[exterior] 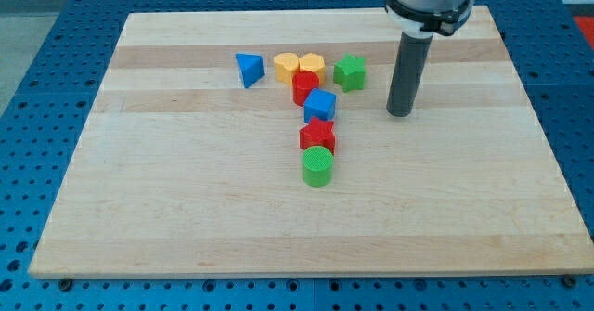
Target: Separate the group of blocks
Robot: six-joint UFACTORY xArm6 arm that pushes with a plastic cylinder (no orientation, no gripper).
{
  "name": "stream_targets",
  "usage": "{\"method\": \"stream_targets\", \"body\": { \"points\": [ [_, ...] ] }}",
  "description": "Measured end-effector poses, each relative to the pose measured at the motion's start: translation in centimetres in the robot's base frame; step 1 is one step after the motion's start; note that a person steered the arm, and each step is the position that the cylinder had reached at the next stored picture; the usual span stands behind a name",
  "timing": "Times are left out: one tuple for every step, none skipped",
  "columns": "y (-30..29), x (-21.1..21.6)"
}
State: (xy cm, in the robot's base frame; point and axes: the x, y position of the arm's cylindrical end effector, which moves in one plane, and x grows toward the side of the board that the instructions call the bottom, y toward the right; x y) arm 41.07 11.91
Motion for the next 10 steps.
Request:
{"method": "stream_targets", "body": {
  "points": [
    [-0.3, 0.0],
    [-4.6, 0.0],
    [-8.7, -0.5],
    [-9.4, -2.7],
    [-9.4, -2.8],
    [-9.4, -3.0],
    [-11.1, -3.2],
    [-12.6, -3.2],
    [-15.2, -3.2],
    [-17.9, -3.2]
  ]
}}
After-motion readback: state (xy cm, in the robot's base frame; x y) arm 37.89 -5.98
